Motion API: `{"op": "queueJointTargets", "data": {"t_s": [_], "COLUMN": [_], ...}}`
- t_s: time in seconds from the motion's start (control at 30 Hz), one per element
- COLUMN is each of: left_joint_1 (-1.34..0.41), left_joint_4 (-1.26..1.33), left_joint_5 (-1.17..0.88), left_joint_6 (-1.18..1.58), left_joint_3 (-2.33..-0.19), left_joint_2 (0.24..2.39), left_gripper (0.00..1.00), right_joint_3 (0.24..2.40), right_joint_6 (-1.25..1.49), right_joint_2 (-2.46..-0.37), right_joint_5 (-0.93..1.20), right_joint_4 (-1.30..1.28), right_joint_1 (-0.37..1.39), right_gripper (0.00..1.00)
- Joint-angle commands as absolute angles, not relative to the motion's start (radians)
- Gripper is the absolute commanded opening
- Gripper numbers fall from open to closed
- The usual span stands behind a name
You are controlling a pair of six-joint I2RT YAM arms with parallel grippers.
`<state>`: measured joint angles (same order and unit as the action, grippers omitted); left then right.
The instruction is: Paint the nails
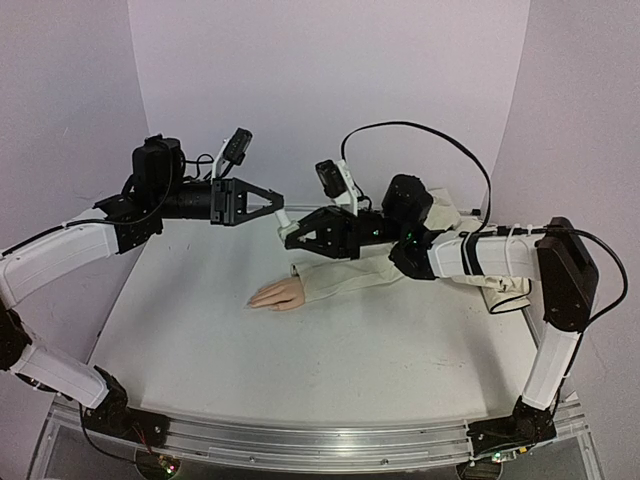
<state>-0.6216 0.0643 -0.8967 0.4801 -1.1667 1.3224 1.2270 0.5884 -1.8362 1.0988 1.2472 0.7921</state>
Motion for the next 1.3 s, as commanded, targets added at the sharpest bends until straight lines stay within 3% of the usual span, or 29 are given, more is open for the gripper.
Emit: {"op": "queueJointTargets", "data": {"t_s": [0.0,0.3,0.67,0.77,0.87,0.97,1.03,1.07,1.1,1.17,1.27], "left_joint_1": [-0.651,-0.688,-0.692,-0.692,-0.692,-0.693,-0.695,-0.695,-0.695,-0.695,-0.693], "left_joint_4": [0.144,0.146,0.145,0.143,0.128,0.068,-0.055,-0.109,-0.152,-0.218,-0.225], "left_joint_5": [-0.992,-0.998,-0.938,-0.903,-0.812,-0.587,-0.364,-0.292,-0.246,-0.218,-0.267], "left_joint_6": [0.474,0.454,0.469,0.460,0.446,0.441,0.466,0.476,0.478,0.478,0.463], "left_joint_3": [-1.204,-1.196,-1.233,-1.227,-1.208,-1.191,-1.196,-1.208,-1.222,-1.264,-1.291], "left_joint_2": [1.339,1.336,1.376,1.377,1.367,1.353,1.352,1.359,1.371,1.397,1.403], "left_gripper": [0.47,0.49,0.08,0.00,0.00,0.00,0.00,0.00,0.00,0.00,0.01], "right_joint_3": [1.259,1.256,1.240,1.227,1.237,1.264,1.269,1.259,1.242,1.228,1.242], "right_joint_6": [0.748,0.796,0.761,0.644,0.377,0.210,0.111,0.060,-0.023,-0.124,-0.109], "right_joint_2": [-1.838,-1.855,-1.855,-1.832,-1.766,-1.723,-1.744,-1.760,-1.771,-1.780,-1.782], "right_joint_5": [1.163,1.086,1.068,1.005,0.724,-0.064,-0.590,-0.753,-0.861,-0.880,-0.660], "right_joint_4": [1.493,1.526,1.512,1.386,1.034,0.792,0.773,0.824,0.916,1.036,1.026], "right_joint_1": [0.791,0.781,0.778,0.778,0.783,0.848,0.927,0.957,0.983,1.013,1.009], "right_gripper": [0.00,0.00,0.00,0.00,0.00,0.00,0.00,0.00,0.00,0.00,0.00]}}
